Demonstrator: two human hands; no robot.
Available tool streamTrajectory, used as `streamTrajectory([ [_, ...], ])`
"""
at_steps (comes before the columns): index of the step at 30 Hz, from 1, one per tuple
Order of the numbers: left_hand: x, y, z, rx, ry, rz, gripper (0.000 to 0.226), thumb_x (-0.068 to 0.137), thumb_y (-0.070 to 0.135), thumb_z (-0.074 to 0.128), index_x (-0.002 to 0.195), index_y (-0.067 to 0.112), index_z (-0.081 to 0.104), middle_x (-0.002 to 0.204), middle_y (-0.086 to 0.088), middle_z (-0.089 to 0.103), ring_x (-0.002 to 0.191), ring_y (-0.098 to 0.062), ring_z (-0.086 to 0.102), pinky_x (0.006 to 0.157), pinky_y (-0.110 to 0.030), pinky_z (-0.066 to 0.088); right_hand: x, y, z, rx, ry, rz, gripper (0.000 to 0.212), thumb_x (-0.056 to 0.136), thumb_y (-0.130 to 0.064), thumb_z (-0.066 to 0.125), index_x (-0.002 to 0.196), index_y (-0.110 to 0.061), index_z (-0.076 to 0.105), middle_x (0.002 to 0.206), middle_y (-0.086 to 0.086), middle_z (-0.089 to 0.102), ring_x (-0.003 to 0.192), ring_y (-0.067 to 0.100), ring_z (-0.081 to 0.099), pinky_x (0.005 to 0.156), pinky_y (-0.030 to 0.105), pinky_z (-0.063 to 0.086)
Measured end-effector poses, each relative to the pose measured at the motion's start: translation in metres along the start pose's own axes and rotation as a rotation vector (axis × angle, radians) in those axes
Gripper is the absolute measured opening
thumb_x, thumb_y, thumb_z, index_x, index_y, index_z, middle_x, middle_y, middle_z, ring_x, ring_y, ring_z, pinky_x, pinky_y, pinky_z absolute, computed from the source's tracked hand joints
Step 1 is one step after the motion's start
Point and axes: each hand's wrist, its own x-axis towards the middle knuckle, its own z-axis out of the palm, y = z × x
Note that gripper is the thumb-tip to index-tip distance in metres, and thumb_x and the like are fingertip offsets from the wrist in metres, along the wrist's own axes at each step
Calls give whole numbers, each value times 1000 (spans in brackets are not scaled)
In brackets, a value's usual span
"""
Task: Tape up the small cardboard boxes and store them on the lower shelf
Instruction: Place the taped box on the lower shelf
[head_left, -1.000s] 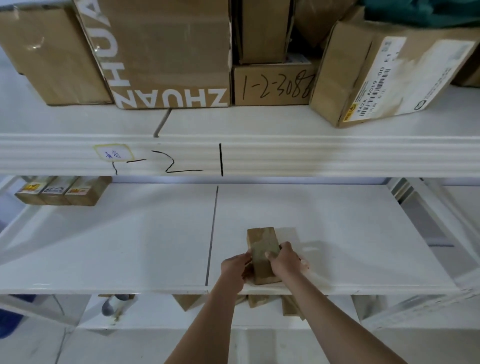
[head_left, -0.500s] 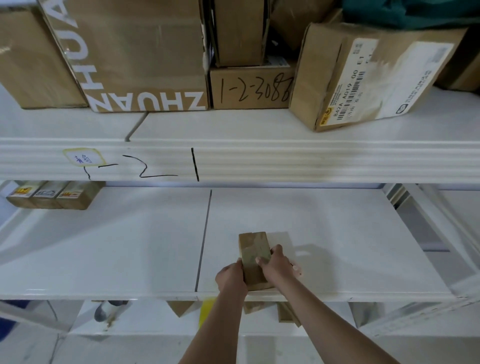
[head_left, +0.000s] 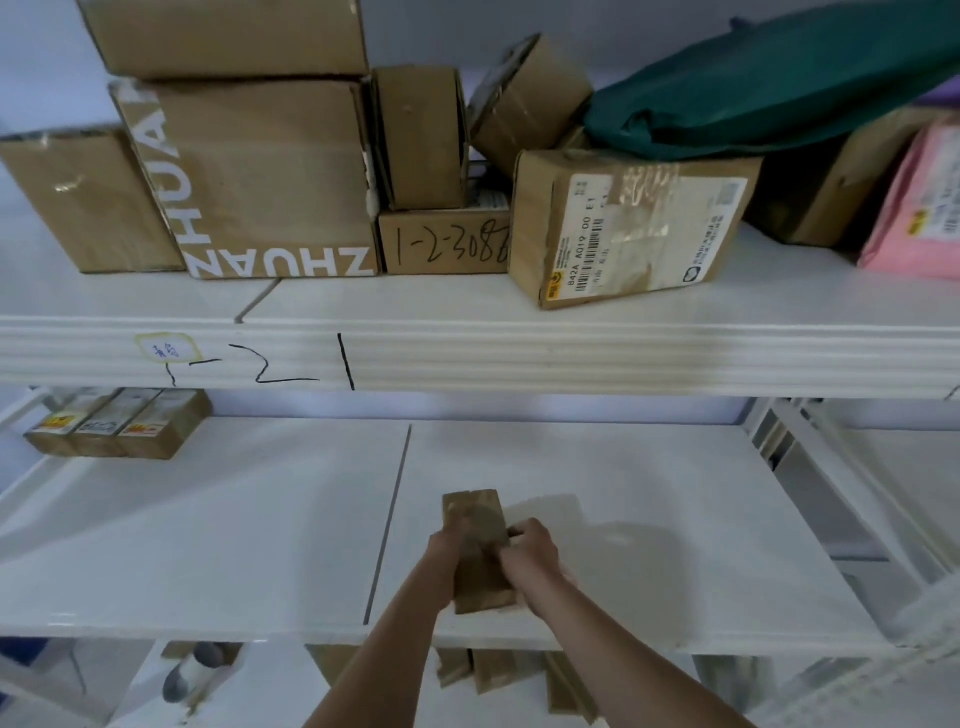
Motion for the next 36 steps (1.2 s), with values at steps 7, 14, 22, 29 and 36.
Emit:
streamTrajectory([
  [7,-24,28,-3,88,32,277,56,97,63,48,112,9,57,95,-7,68,84,-23,66,59,-30,48,-12,-41,-22,178,-105,-28,51,95,-58,53,127,-24,35,124,6,56,104,24,62,83,37,53],
  [14,-52,54,-16,131,47,412,73,89,78,41,116,12,55,106,-8,67,94,-25,67,78,-39,57,-39,-74,-19,231,-7,-103,55,100,-65,35,115,-15,54,103,0,64,88,12,62,62,27,46],
  [22,-85,58,-37,194,52,534,65,93,71,45,112,10,56,102,-8,67,87,-21,65,61,-30,46,-80,-97,-8,159,101,-121,65,97,-69,38,114,-10,58,99,3,65,79,13,61,59,26,44],
  [29,-113,54,-49,143,-95,434,69,92,78,37,117,16,57,110,-6,68,95,-22,67,71,-34,53,-101,-96,-13,266,50,-32,60,95,-70,43,111,-14,58,104,5,68,95,24,66,85,40,57],
  [36,-121,46,-78,-76,-545,426,46,105,48,47,143,23,50,133,-6,66,121,-27,64,106,-51,50,-112,-96,-34,513,-103,-76,44,105,-46,44,120,-12,69,106,9,77,99,31,73,97,48,56],
])
